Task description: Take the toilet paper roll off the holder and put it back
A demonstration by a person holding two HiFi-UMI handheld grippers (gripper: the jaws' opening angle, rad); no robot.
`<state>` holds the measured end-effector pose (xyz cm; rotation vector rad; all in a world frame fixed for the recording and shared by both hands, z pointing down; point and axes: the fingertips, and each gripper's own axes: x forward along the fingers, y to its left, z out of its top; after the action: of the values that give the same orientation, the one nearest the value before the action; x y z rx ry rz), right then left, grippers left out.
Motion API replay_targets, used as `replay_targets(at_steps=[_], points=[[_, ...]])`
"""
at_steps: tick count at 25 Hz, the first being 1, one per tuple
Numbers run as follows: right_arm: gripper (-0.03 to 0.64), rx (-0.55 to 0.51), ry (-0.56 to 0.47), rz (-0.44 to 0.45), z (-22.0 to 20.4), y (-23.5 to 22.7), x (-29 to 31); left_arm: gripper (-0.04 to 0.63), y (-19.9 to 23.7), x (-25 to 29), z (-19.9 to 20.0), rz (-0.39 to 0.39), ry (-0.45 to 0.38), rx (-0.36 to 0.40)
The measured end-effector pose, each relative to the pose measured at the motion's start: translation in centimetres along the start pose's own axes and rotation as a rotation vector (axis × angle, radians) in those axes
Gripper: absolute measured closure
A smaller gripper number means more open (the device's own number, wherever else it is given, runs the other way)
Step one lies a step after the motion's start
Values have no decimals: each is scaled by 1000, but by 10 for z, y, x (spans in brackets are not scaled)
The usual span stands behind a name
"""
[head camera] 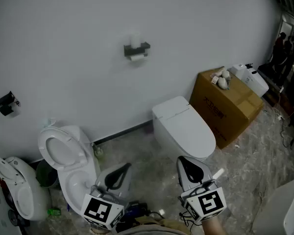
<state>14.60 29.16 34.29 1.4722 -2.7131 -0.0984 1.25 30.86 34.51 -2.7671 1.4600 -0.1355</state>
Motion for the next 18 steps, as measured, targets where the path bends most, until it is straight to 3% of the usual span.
replay_targets(at_steps=[12, 18], points=[[612, 1, -1, 16, -1, 2, 0, 603, -2, 2, 1, 2, 6, 5], [612, 58, -12, 33, -2, 2, 2, 603, 0, 3, 0, 8, 7, -6]])
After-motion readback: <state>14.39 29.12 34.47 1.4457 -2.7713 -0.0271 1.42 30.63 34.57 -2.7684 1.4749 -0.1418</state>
